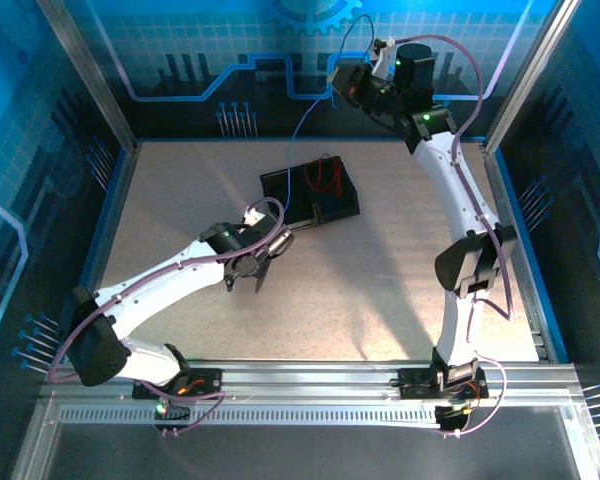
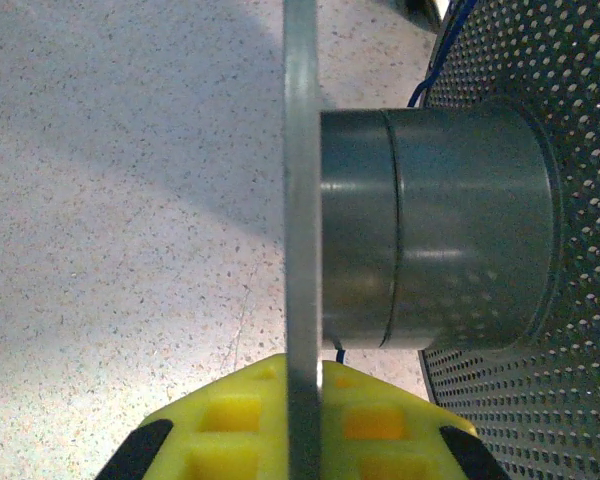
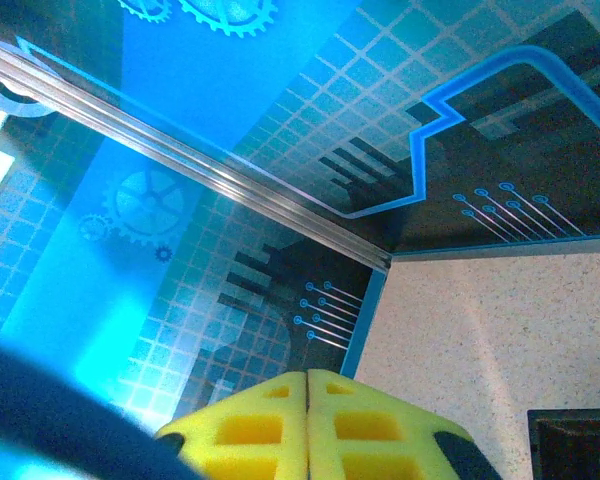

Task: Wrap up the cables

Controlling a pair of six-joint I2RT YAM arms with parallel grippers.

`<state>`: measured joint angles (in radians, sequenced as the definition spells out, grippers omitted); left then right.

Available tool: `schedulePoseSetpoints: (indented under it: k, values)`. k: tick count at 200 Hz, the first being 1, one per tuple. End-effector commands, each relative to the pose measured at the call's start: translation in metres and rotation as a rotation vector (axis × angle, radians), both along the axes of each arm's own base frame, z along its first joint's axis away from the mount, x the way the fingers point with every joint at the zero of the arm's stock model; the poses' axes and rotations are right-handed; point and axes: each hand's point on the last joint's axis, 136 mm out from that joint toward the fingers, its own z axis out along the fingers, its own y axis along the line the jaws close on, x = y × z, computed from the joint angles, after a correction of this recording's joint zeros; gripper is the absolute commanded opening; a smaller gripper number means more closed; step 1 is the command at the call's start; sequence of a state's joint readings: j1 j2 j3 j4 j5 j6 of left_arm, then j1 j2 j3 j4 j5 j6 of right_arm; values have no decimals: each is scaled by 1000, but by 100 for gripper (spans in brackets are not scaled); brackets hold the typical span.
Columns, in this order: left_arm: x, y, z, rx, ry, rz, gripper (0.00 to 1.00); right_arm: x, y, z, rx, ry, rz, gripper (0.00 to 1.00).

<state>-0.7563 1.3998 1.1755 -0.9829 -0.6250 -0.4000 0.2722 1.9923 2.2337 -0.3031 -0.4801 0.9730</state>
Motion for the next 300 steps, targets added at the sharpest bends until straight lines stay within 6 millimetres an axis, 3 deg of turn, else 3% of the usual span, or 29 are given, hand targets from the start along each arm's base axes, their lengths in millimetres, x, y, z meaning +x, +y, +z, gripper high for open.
schedulePoseSetpoints:
  k: [1, 44, 91, 140, 223, 300]
  values:
    - [2, 4, -10, -14, 53, 33, 0, -16, 0, 43, 56, -75, 18, 0]
    - [20, -5, -14, -58, 50, 59, 0, -27, 8, 62, 83, -99, 55, 0]
    - [31, 2, -26, -53, 80, 101, 0, -49, 27, 83, 119, -135, 127, 0]
    - [37, 16, -24, -136, 75, 193, 0, -75, 41, 97, 139, -168, 183, 0]
    - [47, 50, -16, -341, 16, 384, 0, -108, 58, 96, 209, -171, 264, 0]
    - [64, 71, -7, -450, -28, 486, 0, -138, 72, 65, 231, -136, 330, 0]
